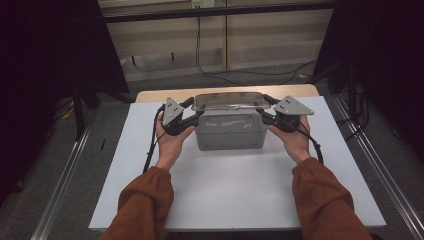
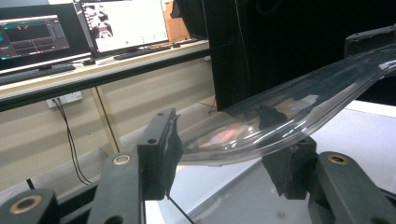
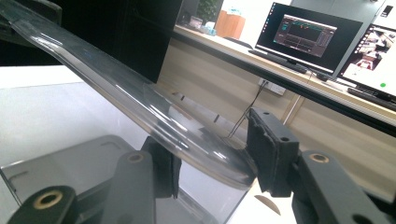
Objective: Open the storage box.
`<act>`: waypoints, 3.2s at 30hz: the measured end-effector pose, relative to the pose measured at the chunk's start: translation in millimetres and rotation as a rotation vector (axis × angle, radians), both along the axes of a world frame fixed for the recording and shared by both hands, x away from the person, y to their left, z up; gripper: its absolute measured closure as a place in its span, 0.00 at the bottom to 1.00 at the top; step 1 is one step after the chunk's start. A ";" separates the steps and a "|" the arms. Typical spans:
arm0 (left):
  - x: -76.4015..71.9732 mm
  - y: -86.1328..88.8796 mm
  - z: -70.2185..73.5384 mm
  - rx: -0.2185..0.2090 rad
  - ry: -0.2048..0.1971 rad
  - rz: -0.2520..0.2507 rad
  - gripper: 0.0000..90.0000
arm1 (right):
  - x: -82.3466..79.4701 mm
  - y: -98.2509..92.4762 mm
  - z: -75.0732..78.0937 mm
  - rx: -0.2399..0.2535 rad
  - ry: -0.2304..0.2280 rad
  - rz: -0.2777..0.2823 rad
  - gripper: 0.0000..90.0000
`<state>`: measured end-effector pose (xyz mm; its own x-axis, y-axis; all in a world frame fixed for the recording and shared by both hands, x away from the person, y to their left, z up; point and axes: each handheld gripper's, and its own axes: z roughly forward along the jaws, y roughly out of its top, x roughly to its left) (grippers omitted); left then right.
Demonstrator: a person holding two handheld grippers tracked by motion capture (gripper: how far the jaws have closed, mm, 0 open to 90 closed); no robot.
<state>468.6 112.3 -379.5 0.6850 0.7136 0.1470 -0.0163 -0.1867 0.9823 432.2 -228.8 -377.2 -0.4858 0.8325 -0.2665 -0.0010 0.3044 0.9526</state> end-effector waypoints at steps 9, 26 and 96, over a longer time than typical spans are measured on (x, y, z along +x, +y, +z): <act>11.1 -4.7 2.1 -0.003 0.030 0.017 0.55 | 4.2 -3.1 1.8 0.038 -0.007 -0.011 0.62; 20.1 -1.0 7.7 -0.004 -0.012 -0.012 0.63 | 20.7 -7.0 5.9 0.075 0.021 -0.014 0.64; 74.0 -4.8 0.9 0.020 0.028 0.063 0.75 | 80.6 -14.3 -0.2 0.158 0.074 -0.035 0.69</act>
<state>542.7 107.5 -378.6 0.6426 0.7527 0.1431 0.0240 -0.2064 0.9782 512.9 -243.1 -377.5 -0.4693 0.8778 -0.0957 0.0786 0.1495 0.9856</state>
